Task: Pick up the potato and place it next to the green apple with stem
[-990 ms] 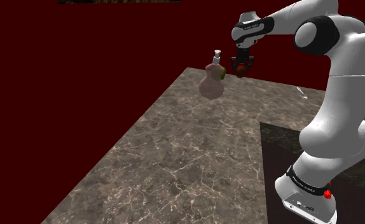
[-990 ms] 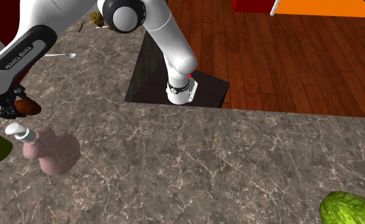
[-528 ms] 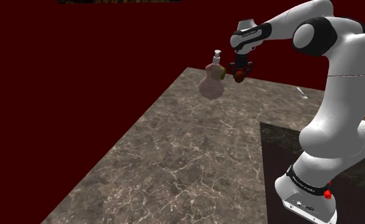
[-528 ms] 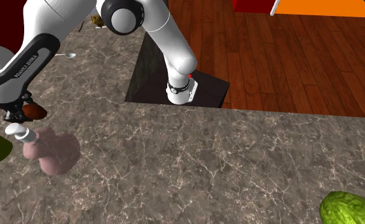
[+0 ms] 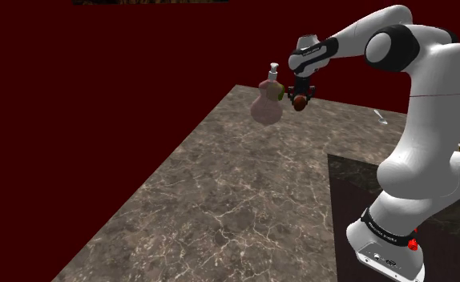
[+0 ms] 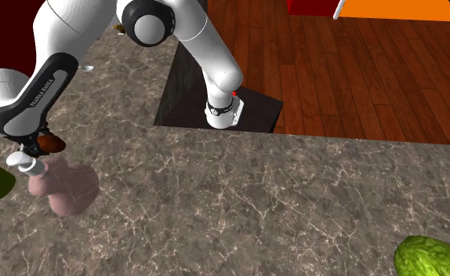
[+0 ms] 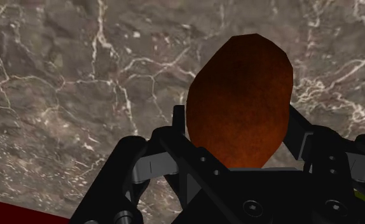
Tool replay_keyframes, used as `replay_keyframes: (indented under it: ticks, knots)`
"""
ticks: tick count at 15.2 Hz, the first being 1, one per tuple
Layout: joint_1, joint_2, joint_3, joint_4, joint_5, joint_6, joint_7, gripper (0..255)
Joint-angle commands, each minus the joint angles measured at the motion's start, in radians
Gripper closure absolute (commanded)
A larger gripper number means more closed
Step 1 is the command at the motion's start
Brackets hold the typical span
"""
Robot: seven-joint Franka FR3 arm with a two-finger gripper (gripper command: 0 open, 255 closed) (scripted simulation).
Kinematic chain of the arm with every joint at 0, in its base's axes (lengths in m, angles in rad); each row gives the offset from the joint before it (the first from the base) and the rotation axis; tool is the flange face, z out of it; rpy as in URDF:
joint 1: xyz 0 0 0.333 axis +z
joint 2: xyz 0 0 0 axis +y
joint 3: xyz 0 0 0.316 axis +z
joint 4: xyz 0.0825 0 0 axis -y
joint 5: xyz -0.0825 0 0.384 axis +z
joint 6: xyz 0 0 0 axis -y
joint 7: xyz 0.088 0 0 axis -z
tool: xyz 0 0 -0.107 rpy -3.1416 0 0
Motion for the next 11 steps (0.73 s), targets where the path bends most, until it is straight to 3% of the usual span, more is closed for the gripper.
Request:
replay_keyframes:
  ticks: [1, 10, 11]
  knots:
    - [0.000, 0.009, -0.001, -0.016, -0.002, 0.025, 0.005, 255]
    - [0.000, 0.017, -0.001, -0.024, -0.004, 0.041, 0.008, 255]
    - [0.000, 0.017, -0.001, -0.024, -0.004, 0.041, 0.008, 0]
